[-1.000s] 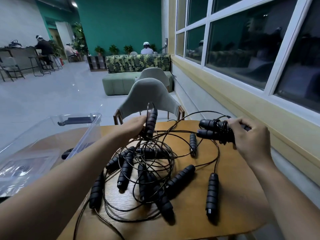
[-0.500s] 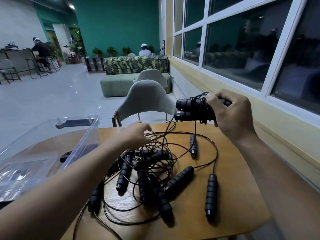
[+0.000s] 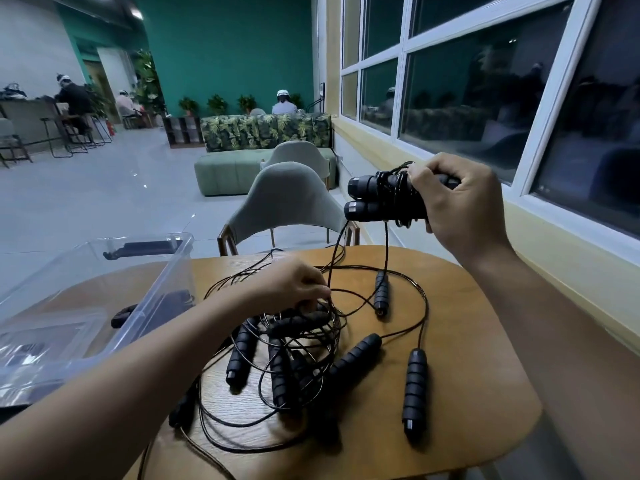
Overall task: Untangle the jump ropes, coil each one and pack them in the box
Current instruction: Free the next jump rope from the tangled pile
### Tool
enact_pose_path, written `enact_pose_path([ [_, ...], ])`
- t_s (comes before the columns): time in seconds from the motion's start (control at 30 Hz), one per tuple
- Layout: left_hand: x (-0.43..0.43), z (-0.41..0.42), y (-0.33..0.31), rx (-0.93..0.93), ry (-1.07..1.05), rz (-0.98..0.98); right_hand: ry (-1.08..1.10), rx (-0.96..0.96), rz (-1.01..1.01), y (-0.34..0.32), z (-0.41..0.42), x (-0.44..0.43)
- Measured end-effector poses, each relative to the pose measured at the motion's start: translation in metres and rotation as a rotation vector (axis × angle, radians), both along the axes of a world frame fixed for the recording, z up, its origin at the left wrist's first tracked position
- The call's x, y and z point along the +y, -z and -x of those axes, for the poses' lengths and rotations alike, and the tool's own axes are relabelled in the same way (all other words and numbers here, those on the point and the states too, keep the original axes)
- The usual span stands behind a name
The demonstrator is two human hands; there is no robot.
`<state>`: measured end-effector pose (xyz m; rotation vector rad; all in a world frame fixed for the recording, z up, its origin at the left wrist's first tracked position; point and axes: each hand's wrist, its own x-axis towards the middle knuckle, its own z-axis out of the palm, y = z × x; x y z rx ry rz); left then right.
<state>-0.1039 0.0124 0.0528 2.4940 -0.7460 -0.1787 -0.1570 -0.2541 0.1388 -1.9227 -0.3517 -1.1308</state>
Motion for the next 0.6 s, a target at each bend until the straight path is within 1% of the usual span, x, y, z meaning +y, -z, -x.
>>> enact_pose_path([
  [0.07,0.006,-0.003,-0.003,-0.045,-0.04,0.085,0.014,0.004,0.006,0.001,0.0,-0.003],
  [0.23,0.018,-0.011,-0.015,0.063,-0.098,0.567,0.021,0.027,0.021,0.012,0.002,-0.006],
  [0.3,0.024,-0.016,-0.019,0.127,-0.103,0.72,0.023,0.03,0.007,0.013,0.003,-0.01],
  [0.37,0.028,-0.021,-0.022,0.114,-0.143,0.782,0.032,0.025,-0.007,0.013,0.004,-0.014],
  [0.47,0.032,-0.027,-0.022,0.045,-0.27,0.826,0.058,0.017,-0.032,0.009,0.006,-0.02],
  [0.6,0.05,-0.038,-0.013,-0.022,-0.413,0.813,0.093,0.022,-0.045,0.006,0.007,-0.028],
])
